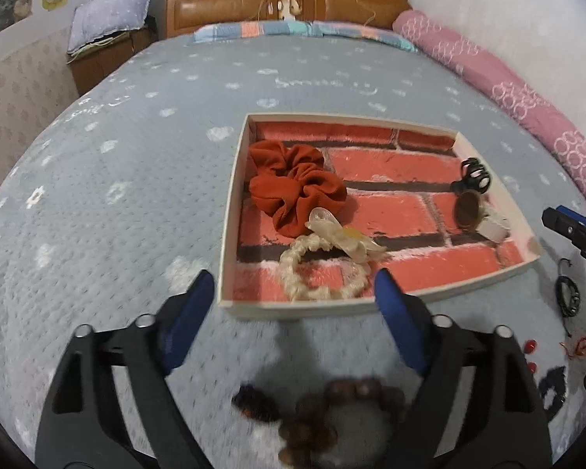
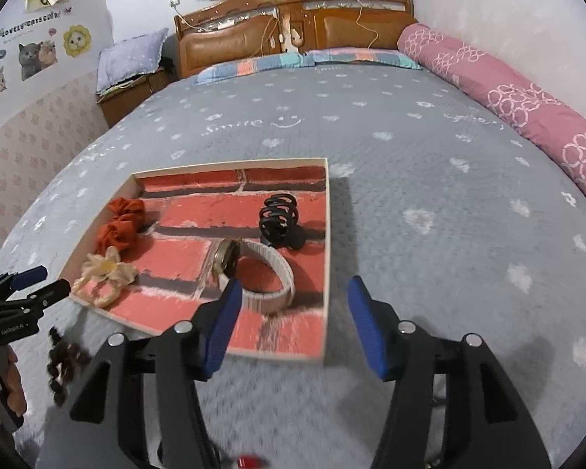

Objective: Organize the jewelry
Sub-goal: 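Carry both items into the tray and open both tools, then withdraw both tools from the tray toward the remaining jewelry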

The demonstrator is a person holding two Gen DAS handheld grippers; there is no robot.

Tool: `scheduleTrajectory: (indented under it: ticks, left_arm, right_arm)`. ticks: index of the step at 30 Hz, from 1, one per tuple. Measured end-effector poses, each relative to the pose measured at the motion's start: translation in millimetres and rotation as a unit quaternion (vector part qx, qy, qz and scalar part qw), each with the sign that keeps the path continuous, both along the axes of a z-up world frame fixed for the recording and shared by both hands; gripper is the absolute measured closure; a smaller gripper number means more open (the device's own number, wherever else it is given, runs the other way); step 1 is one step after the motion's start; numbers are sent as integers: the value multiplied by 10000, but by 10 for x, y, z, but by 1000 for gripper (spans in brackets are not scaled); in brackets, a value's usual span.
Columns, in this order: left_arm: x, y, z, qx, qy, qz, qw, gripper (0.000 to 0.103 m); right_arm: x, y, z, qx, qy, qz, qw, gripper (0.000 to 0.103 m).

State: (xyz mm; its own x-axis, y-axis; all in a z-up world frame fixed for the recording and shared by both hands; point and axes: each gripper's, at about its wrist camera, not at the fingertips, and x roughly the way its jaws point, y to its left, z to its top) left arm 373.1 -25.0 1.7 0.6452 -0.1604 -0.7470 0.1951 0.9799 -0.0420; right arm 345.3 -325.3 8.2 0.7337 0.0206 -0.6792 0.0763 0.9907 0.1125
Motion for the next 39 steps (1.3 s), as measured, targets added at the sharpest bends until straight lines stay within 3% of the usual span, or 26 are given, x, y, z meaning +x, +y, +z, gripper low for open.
scheduleTrajectory:
  ticks: [4, 6, 13, 17, 24, 29, 39]
  left_arm:
    - [-304, 111, 151, -45, -101, 127, 9999, 10]
    - [-484, 178, 233, -51, -247, 205, 9995, 5]
    - [-999, 374, 374, -253, -352, 369, 9984, 5]
    - [-1244, 353, 384, -154, -456, 361, 9982, 5]
    - [-1612, 185, 231, -178, -389, 263, 9987, 5]
    - [-1797, 51, 84, -96, -352, 214, 9991, 5]
    - [-1912, 179, -204, -373, -181, 433, 9982, 5]
  right_arm:
    - [-309, -127, 168, 89, -123, 15, 9999, 32]
    - [-491, -199, 264, 89, -214, 13, 9997, 32]
    - [-1105, -428, 521, -235, -471, -46, 9986, 24]
    - [-1386, -497, 572, -328, -573, -33, 9978, 23]
    - [-1714, -445, 428, -776, -596, -46, 9952, 23]
    - [-1817, -437, 205, -773, -462, -101, 9959, 23]
    - [-1988, -493, -155, -494, -428, -381, 9971, 23]
